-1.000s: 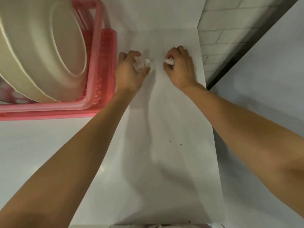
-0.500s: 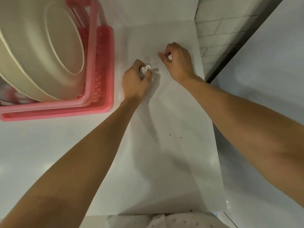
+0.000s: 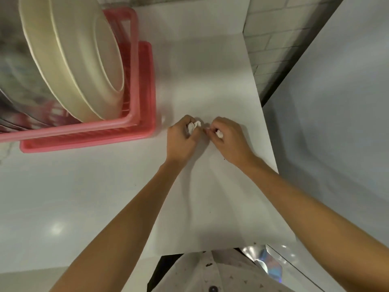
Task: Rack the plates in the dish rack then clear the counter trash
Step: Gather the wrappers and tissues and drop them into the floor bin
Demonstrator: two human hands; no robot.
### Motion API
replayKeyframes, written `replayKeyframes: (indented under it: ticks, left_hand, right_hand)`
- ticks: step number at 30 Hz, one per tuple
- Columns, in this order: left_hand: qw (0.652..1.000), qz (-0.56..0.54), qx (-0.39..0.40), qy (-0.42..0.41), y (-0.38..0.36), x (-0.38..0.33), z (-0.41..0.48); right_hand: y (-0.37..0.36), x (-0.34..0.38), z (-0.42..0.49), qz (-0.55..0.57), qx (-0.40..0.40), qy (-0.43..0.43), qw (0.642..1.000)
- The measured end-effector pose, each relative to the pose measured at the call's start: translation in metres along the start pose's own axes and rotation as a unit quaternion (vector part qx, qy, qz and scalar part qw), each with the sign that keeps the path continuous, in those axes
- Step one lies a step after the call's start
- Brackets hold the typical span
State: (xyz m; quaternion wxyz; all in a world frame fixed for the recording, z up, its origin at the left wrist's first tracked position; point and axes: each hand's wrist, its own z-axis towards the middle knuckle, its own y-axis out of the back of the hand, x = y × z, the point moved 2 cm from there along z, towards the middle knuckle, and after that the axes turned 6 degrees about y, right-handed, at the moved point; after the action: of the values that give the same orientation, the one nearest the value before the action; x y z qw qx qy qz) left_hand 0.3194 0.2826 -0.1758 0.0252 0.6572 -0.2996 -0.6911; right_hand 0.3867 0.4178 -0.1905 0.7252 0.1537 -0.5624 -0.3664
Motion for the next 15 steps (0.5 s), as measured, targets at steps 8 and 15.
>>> replayKeyframes:
  ticks: [8, 15]
  left_hand:
    - [0.99, -0.054, 0.13, 0.031, 0.032, 0.004, -0.078]
    - [0.968, -0.086, 0.234, 0.04, 0.087, 0.03, -0.137]
  right_hand:
    - [-0.015, 0.055, -0.078, 0.057, -0.015, -0.105, 0.993]
    - [-0.044, 0.137, -0.137, 0.16, -0.047, -0.225, 0.96]
